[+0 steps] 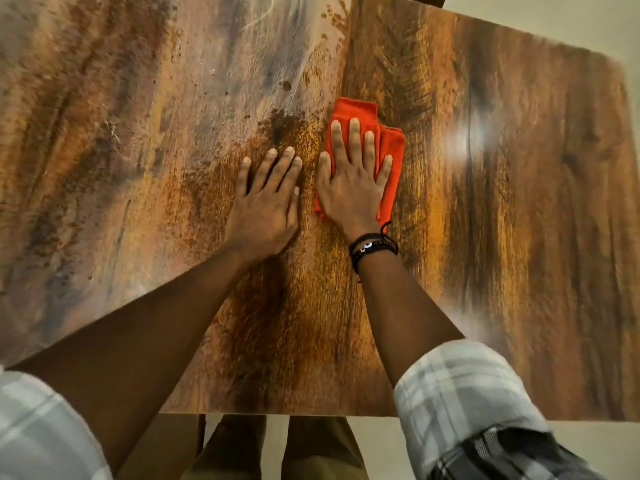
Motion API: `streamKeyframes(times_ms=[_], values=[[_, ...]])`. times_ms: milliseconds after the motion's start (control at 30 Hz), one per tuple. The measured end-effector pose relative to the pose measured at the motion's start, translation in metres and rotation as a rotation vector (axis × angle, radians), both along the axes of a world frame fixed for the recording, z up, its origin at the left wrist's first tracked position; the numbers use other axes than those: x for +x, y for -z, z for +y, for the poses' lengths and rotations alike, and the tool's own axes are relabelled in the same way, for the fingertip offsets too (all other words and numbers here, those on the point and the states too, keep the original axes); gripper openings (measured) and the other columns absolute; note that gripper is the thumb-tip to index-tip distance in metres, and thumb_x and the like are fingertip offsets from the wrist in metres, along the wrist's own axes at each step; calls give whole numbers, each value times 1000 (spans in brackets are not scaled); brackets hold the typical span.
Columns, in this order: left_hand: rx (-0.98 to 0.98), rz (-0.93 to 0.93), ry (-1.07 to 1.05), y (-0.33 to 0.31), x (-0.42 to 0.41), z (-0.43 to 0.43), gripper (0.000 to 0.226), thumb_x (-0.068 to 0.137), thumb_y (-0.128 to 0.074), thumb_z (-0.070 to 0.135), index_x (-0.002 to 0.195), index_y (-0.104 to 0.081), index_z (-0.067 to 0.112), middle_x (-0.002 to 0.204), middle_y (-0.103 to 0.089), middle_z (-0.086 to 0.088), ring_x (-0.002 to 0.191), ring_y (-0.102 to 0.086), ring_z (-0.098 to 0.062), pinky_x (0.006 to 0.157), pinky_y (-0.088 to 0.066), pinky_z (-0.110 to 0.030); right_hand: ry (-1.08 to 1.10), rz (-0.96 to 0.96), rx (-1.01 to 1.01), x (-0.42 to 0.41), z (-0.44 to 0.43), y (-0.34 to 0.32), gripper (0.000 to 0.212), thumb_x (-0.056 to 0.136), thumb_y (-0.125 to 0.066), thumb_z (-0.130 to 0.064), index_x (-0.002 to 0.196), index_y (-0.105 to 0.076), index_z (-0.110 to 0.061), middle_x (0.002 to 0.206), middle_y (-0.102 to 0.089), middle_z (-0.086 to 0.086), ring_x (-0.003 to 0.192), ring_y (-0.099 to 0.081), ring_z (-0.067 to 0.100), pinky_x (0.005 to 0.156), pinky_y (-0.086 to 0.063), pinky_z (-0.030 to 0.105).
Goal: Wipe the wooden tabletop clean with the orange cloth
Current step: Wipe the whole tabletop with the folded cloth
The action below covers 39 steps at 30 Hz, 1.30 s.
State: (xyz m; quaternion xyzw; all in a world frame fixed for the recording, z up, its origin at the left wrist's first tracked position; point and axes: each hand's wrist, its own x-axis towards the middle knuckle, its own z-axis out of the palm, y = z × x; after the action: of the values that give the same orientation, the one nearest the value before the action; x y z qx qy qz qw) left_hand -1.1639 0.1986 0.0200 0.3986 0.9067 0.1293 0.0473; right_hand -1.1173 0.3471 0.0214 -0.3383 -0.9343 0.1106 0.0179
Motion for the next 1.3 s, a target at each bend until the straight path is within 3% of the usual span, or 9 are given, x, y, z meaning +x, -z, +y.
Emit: streamKeyframes(times_ms=[200, 400, 567, 900, 1067, 1200, 1300], values=[[140, -2, 19, -3, 2, -12, 50, 101, -35, 34, 145, -46, 13, 154, -42, -5, 147, -30, -23, 120, -15, -52, -51, 68, -4, 84, -73, -4, 56, 107, -25, -47, 161, -17, -34, 170, -8, -6, 157, -4, 16, 124, -3, 57], [184, 50, 58, -6, 23, -66, 49, 101, -39, 38, 144, -48, 15, 152, -45, -3, 144, -34, -23, 117, -23, -50, -96, 14, -10, 195, -163, -4, 56, 106, -30, -46, 160, -22, -33, 169, -12, -5, 157, -7, 18, 121, -12, 60], [173, 46, 96, -2, 31, -93, 50, 101, -39, 35, 146, -46, 12, 154, -43, -6, 145, -34, -26, 119, -21, -51, -121, 0, 26, 181, -153, -3, 57, 106, -29, -46, 160, -20, -33, 169, -12, -4, 157, -7, 19, 121, -13, 62], [50, 74, 90, -1, 34, -90, 50, 104, -34, 35, 149, -41, 15, 157, -38, -4, 147, -29, -25, 119, -19, -53, -34, 0, 18, 58, -82, -1, 57, 105, -24, -46, 160, -17, -35, 169, -10, -6, 156, -9, 19, 123, -5, 59], [50, 61, 89, -1, 34, -90, 51, 104, -33, 36, 150, -40, 15, 158, -35, -5, 148, -28, -25, 119, -18, -53, -42, 28, 16, 87, -110, -4, 57, 106, -28, -46, 160, -20, -33, 169, -12, -3, 157, -9, 20, 123, -6, 58], [64, 50, 93, 0, 33, -89, 50, 103, -32, 33, 150, -40, 14, 158, -36, -6, 147, -28, -26, 119, -18, -53, -60, 25, -40, 151, -186, -6, 58, 107, -29, -46, 161, -18, -31, 170, -8, -2, 157, -2, 20, 123, -5, 59], [72, 46, 102, 0, 32, -90, 49, 104, -32, 30, 150, -40, 15, 158, -36, -6, 147, -28, -26, 119, -18, -53, -73, 4, -37, 193, -238, -5, 57, 105, -31, -45, 160, -23, -30, 169, -14, -1, 157, -9, 22, 121, -14, 62]])
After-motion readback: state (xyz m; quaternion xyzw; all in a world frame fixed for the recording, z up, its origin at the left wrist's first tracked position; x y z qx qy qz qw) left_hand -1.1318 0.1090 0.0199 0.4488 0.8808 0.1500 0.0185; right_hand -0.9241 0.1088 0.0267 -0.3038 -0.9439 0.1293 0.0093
